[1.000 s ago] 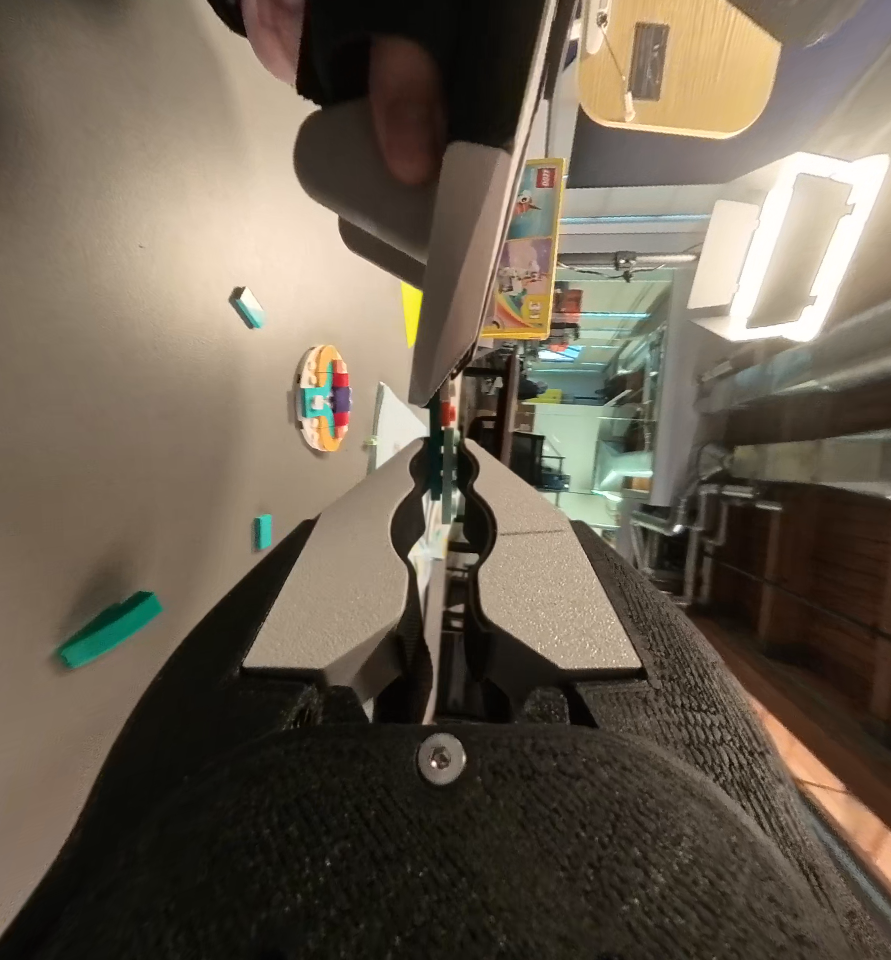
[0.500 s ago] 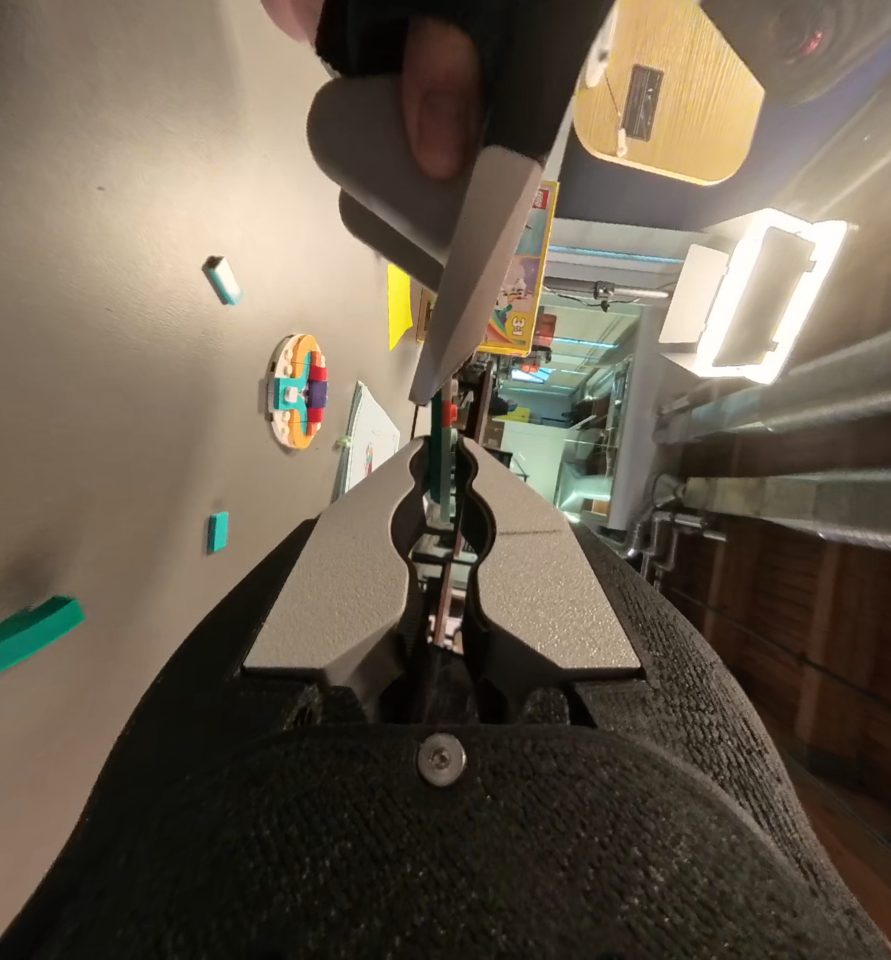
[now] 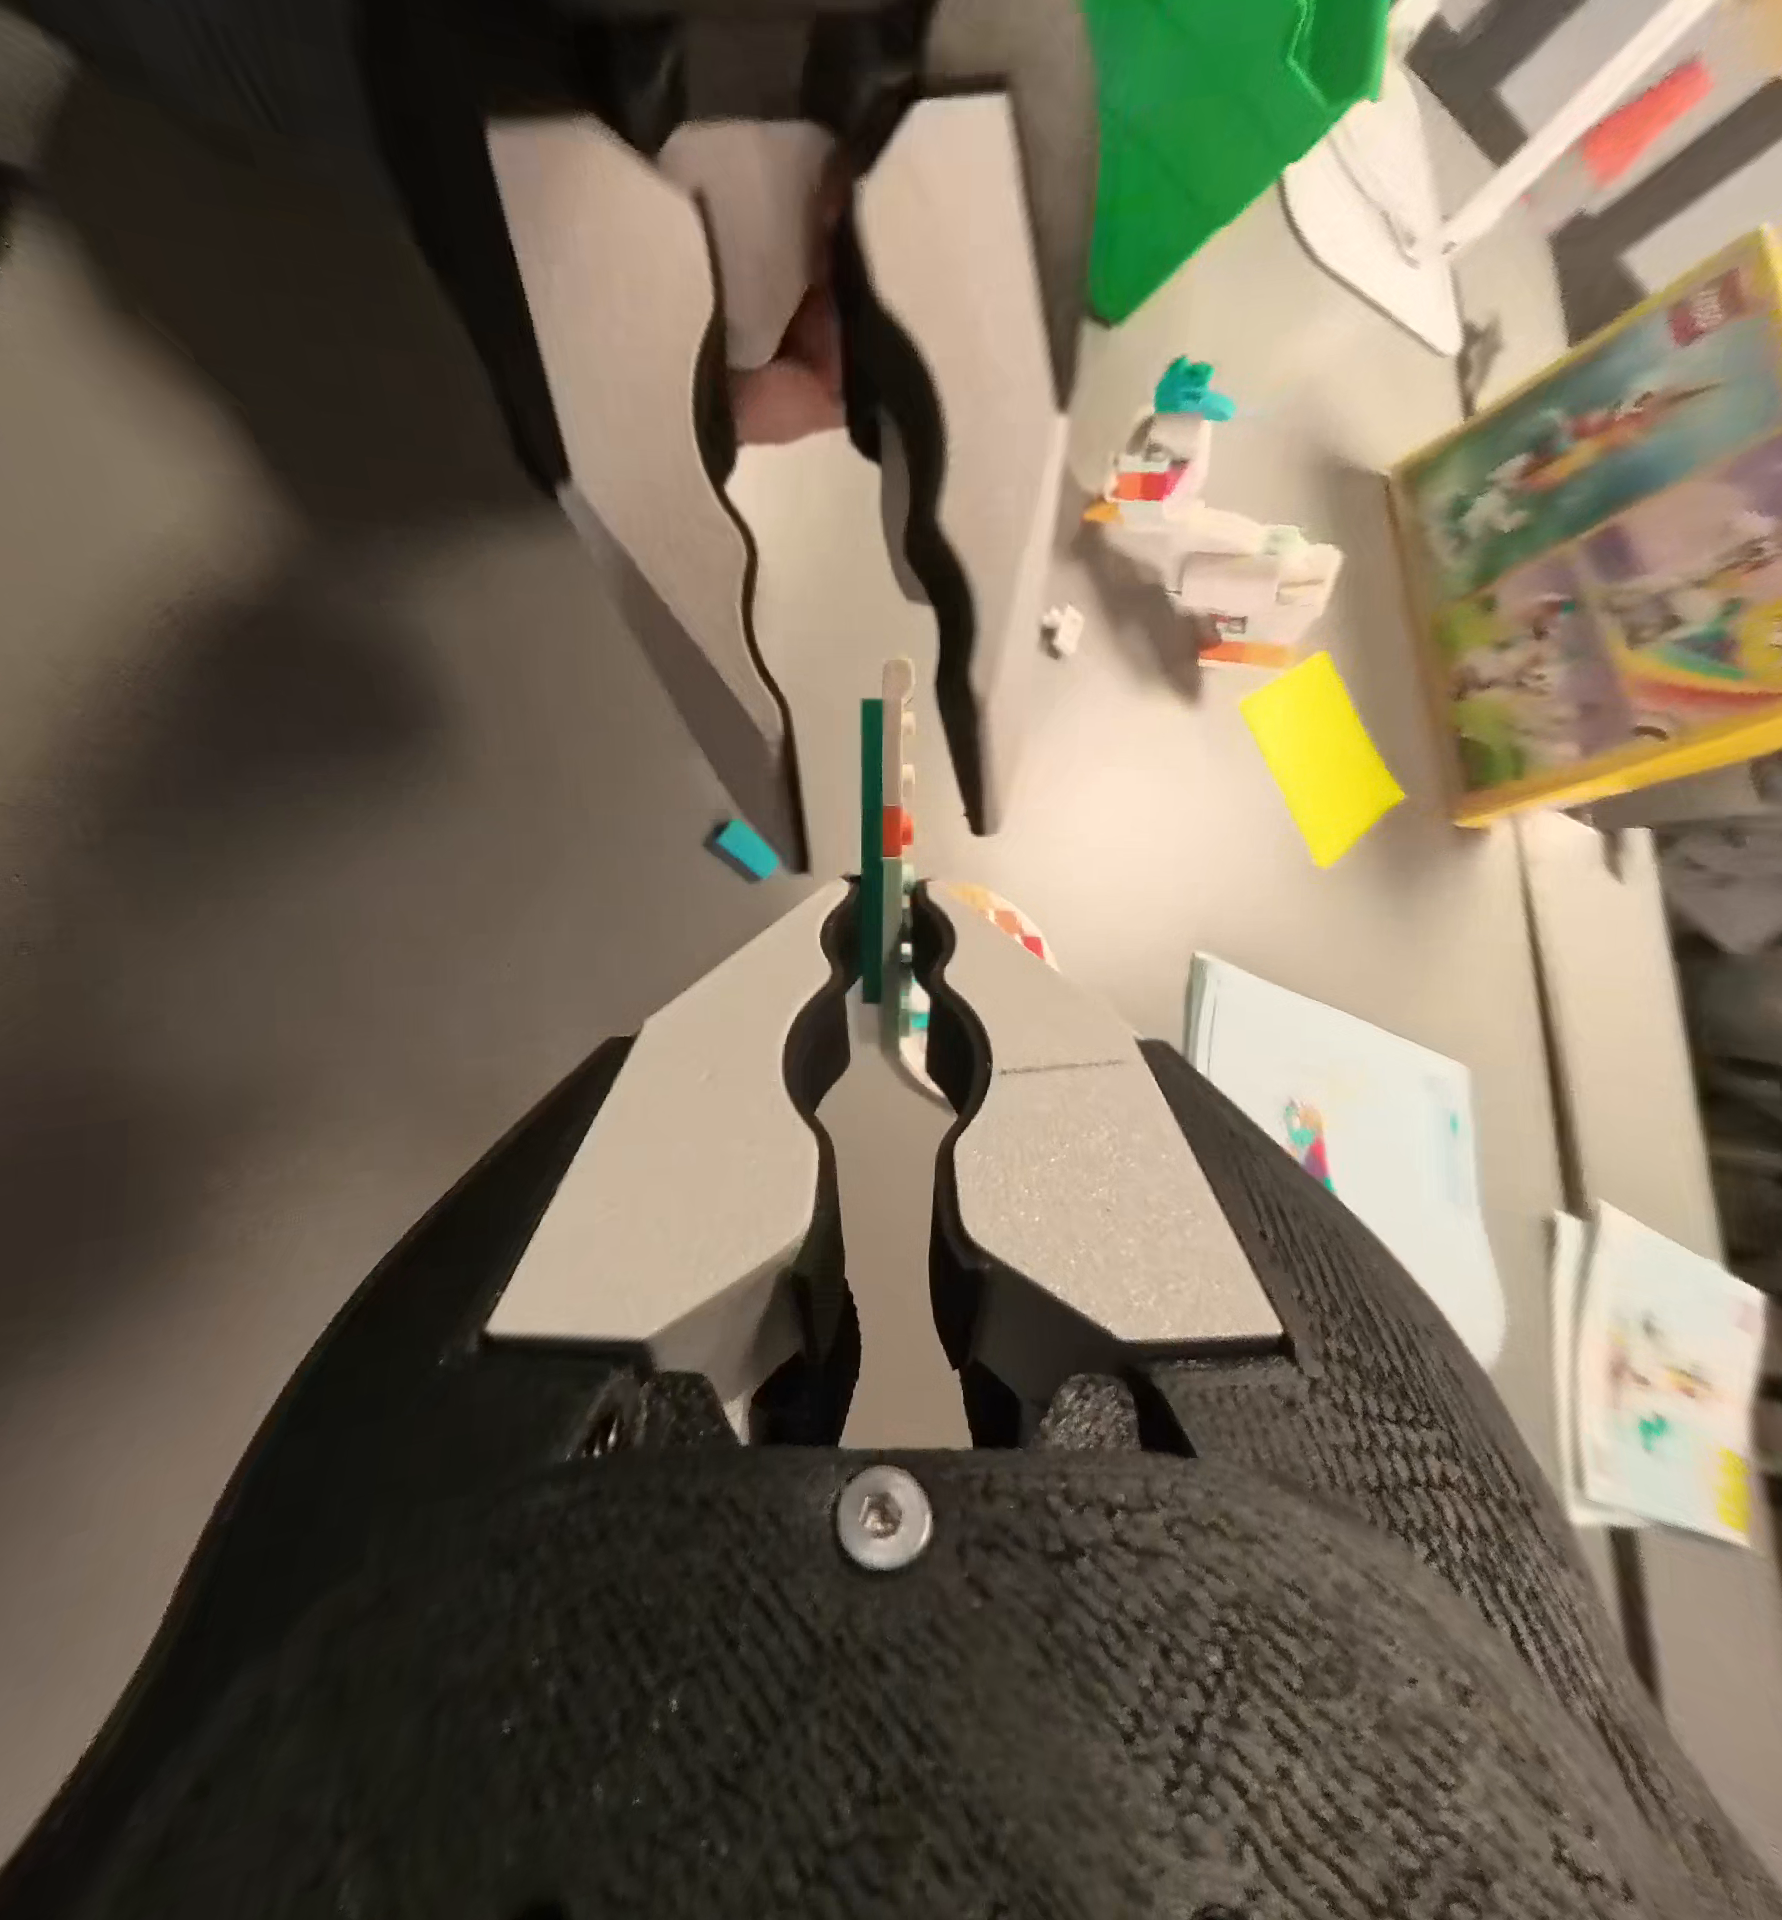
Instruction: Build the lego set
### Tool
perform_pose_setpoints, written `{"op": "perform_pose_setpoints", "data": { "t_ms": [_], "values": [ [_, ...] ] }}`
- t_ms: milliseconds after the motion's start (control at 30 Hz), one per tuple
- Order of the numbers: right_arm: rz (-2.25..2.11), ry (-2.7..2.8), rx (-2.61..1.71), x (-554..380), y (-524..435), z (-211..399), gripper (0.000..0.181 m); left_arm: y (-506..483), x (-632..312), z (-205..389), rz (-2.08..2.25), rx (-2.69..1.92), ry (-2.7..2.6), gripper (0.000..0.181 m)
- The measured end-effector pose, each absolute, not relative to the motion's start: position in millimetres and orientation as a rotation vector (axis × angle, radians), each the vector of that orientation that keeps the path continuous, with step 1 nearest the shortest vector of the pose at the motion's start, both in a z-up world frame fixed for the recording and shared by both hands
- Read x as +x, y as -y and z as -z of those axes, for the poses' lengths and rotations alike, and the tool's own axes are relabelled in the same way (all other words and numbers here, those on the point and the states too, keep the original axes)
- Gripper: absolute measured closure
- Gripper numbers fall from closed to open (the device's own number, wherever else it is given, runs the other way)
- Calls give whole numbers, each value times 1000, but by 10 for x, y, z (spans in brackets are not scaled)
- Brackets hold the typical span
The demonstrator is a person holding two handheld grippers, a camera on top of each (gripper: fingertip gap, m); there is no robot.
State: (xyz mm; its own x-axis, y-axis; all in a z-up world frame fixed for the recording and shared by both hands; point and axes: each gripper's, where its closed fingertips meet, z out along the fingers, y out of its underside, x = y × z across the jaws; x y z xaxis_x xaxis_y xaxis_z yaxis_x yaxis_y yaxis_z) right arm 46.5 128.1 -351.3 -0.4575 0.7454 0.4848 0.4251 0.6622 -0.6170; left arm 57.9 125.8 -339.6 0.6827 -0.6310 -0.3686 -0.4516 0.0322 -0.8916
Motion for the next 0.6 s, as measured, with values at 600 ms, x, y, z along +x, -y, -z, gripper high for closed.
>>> {"op": "perform_pose_setpoints", "data": {
  "t_ms": [600],
  "values": [
    [-1553,1397,-1461,324,-1548,3117,145,-1295,-81,3126,-641,-1482,-670,175]
  ]
}}
